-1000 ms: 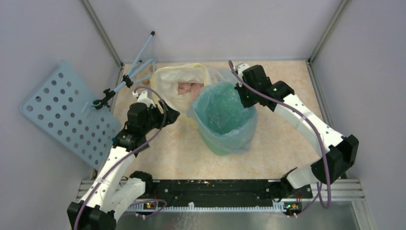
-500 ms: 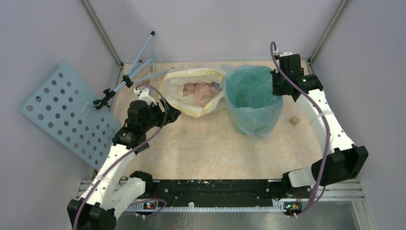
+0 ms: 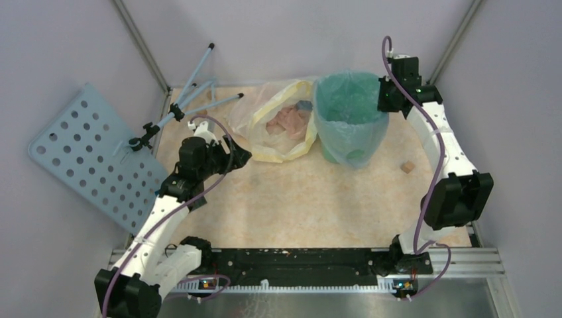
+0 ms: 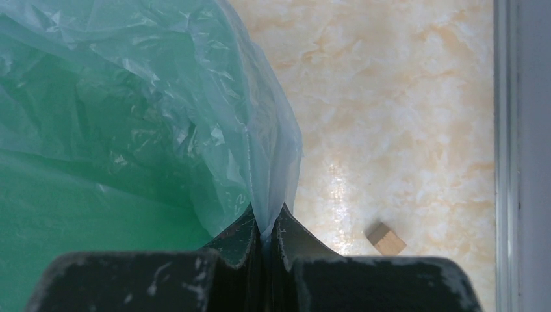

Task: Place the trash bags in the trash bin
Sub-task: Pick up the trash bin from the center of the board, then place the trash bin at the center of the board.

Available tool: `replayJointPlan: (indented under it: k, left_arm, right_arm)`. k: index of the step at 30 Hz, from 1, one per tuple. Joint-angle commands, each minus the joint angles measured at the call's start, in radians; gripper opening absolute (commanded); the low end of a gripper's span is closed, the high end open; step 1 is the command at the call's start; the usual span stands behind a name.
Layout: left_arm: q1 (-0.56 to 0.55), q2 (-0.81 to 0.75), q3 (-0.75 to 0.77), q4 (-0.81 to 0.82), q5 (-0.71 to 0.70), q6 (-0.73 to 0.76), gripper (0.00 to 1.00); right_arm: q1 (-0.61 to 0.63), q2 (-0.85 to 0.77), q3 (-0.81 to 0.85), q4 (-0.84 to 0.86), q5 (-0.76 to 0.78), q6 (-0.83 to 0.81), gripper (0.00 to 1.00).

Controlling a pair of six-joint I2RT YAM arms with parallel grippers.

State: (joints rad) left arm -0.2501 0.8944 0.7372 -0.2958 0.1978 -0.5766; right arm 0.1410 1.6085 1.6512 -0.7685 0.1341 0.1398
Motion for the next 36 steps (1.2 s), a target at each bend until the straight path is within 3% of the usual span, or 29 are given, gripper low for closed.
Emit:
replayJointPlan:
  k: [1, 9, 15, 21, 36]
  left_arm:
    - [0.002, 0.009, 0.016, 0.058, 0.016, 0.004, 0.79]
    - [0.002, 0.01, 0.007, 0.072, 0.03, -0.006, 0.79]
    - [0.001, 0.012, 0.001, 0.073, 0.051, -0.014, 0.79]
    - [0.002, 0.005, -0.004, 0.069, 0.053, -0.015, 0.79]
    - [0.002, 0.001, -0.005, 0.069, 0.059, -0.029, 0.79]
  right_arm:
    - [-0.003, -0.083, 0.061, 0.078, -0.116, 0.03, 0.0]
    - [-0.002, -0.28, -0.002, -0.02, -0.127, -0.028, 0.0]
    - [-0.048, -0.377, -0.072, -0.033, 0.039, 0.034, 0.0]
    - [-0.164, -0.38, -0.116, 0.002, 0.102, 0.132, 0.0]
    - [-0.173, -0.299, -0.225, 0.047, 0.227, 0.332, 0.02]
